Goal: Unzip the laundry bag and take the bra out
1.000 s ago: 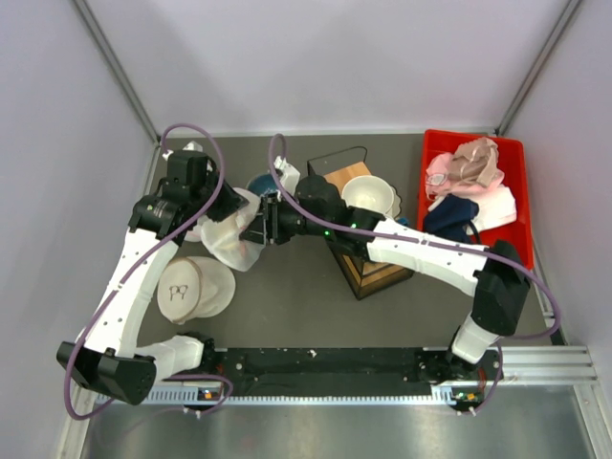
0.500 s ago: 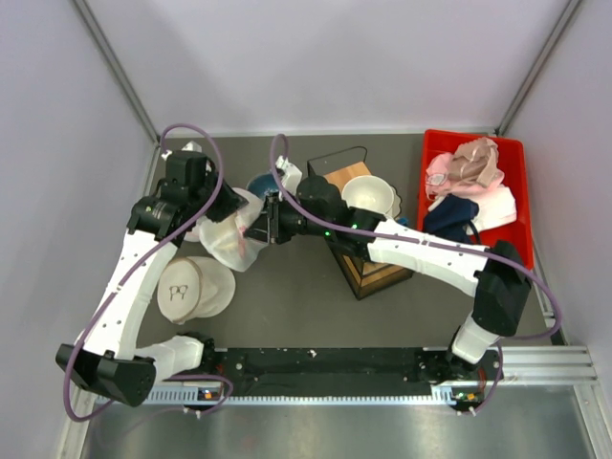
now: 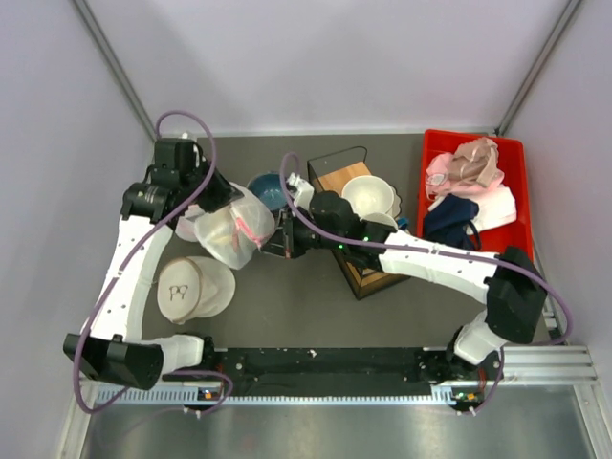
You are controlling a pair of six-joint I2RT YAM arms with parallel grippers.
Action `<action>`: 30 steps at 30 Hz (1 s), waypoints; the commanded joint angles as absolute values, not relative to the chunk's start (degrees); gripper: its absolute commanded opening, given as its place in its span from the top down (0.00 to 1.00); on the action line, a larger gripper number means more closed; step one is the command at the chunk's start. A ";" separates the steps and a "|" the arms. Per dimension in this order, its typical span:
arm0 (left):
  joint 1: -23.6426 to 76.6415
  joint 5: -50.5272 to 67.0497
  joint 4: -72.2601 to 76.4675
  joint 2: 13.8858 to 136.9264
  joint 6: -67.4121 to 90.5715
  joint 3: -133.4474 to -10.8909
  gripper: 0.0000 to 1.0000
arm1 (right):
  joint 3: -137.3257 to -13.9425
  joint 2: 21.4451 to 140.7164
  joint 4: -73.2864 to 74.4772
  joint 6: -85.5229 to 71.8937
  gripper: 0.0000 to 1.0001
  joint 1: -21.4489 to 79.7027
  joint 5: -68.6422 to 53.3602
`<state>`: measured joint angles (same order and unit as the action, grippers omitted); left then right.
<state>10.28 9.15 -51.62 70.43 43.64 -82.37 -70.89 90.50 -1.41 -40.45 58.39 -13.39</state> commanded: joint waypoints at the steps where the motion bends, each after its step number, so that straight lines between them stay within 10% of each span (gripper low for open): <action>1: 7.04 15.63 -49.13 72.15 41.66 -85.26 1.00 | -64.79 84.04 -0.27 -37.01 1.00 58.97 -16.35; 14: 7.29 24.52 -37.80 78.03 44.03 -67.59 0.98 | -66.44 81.20 10.02 -31.20 1.00 63.54 -10.47; 18: 7.21 26.01 -40.51 82.17 41.84 -70.47 0.38 | -70.30 88.05 9.93 -31.90 1.00 63.54 -8.18; 22: 7.21 23.65 -44.29 78.07 40.70 -73.47 0.06 | -71.28 89.73 8.70 -33.31 1.00 63.54 -7.91; 30: 7.56 22.76 -49.31 67.07 43.59 -68.22 0.19 | -69.61 88.86 7.38 -34.01 1.00 63.55 -7.30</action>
